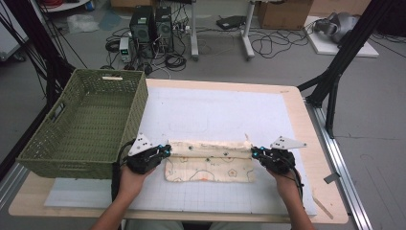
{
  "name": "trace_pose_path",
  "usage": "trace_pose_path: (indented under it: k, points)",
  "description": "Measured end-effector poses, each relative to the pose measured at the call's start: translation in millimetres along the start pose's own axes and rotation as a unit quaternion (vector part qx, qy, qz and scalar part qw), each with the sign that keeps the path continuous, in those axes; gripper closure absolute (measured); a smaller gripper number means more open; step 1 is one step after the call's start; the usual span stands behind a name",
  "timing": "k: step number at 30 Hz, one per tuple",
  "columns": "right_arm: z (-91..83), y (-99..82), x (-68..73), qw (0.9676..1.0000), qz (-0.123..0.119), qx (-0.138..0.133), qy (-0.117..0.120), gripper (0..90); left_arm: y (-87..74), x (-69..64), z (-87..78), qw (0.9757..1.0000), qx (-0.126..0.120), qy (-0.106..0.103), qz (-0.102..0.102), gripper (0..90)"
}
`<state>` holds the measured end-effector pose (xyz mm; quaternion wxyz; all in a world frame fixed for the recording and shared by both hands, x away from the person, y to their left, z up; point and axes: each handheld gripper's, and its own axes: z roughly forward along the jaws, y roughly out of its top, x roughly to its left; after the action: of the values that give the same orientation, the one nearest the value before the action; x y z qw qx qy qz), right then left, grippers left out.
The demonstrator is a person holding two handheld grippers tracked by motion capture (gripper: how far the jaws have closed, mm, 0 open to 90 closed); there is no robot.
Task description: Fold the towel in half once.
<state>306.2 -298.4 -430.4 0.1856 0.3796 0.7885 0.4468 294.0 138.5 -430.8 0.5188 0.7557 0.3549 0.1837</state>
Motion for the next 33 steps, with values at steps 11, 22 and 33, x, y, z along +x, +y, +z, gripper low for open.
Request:
trace_pose_path:
  k: [11, 22, 33]
  points:
    - [0.7, -8.9, 6.7, 0.9998, -0.011, 0.017, 0.003, 82.5, -8.9, -10.4, -9.3, 0.9996, 0.016, -0.018, 0.014, 85.7]
    - [-17.6, -8.2, -6.8, 0.9990, 0.025, -0.020, -0.031, 68.9, -2.2, -2.4, -17.2, 0.9993, -0.034, 0.002, -0.013, 58.4]
    - [-15.6, -6.1, 16.1, 0.9993, -0.014, 0.015, 0.032, 63.8, -8.2, -4.0, -3.8, 0.9995, 0.022, -0.009, -0.023, 57.6]
